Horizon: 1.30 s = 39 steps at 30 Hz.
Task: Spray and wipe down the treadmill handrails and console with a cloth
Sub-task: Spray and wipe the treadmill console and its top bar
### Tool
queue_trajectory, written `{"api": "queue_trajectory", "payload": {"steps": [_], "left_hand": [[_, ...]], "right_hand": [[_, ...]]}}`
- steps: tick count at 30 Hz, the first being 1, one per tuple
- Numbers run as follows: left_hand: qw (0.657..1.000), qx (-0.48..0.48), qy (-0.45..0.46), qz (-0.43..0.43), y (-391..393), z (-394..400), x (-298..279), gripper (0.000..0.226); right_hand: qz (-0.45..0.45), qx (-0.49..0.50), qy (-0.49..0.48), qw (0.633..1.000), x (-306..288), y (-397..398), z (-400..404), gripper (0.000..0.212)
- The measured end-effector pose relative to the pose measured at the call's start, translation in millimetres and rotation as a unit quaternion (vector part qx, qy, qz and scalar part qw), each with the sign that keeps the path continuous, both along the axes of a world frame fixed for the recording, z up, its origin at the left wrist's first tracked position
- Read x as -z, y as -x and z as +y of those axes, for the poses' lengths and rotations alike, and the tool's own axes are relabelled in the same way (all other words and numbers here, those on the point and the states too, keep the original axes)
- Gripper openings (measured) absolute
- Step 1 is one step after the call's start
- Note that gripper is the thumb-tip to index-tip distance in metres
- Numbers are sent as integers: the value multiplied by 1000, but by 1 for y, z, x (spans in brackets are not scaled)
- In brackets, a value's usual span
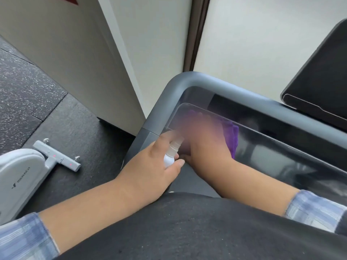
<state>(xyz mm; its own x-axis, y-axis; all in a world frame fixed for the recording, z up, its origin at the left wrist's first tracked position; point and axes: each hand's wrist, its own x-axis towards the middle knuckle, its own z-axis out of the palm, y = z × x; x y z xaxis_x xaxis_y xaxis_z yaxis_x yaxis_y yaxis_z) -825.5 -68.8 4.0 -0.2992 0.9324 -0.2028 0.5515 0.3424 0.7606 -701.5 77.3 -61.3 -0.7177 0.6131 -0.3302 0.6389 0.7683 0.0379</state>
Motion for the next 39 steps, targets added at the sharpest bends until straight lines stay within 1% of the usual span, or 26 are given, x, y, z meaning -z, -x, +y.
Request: {"api": "queue_trajectory", "payload": {"steps": [3, 7, 9, 12, 14, 17, 21, 23, 27, 30, 35, 39], "left_hand": [[1000, 1, 1, 6, 2, -1, -4, 59], [1000, -8, 5, 8, 7, -3, -1, 58], [1000, -5, 7, 12, 6, -5, -1, 60], [1000, -3, 9, 10, 5, -8, -1, 58], [1000, -6, 11, 6, 4, -11, -2, 56], [1000, -13, 7, 6, 4, -12, -3, 57], [1000, -17, 3, 2, 7, -12, 0, 58], [1000, -15, -1, 2, 8, -13, 0, 57], [1000, 0, -1, 13, 7, -15, 2, 62], [1000, 7, -2, 9, 5, -17, 2, 63], [999, 35, -24, -8, -6, -11, -4, 65], [997, 61, -36, -10, -16, -4, -6, 65]], "right_hand": [[-20, -4, -10, 1000, 3, -11, -9, 101], [-18, 5, -12, 1000, -2, 34, 2, 95], [-29, 16, -10, 999, -4, 54, 7, 96], [-36, 25, -11, 999, -5, 58, 6, 95], [-24, 7, -5, 1000, -4, 46, -3, 91], [-22, -48, -10, 999, -1, 28, -20, 89], [-22, -60, -4, 998, -3, 33, -12, 89], [-7, -51, 4, 999, -7, 40, 3, 90], [16, 14, 35, 999, -13, 50, 18, 103], [17, 18, 21, 999, -11, 48, 13, 103], [9, 31, 20, 999, -14, 26, 13, 107], [20, 43, 16, 999, -13, -6, 17, 107]]}}
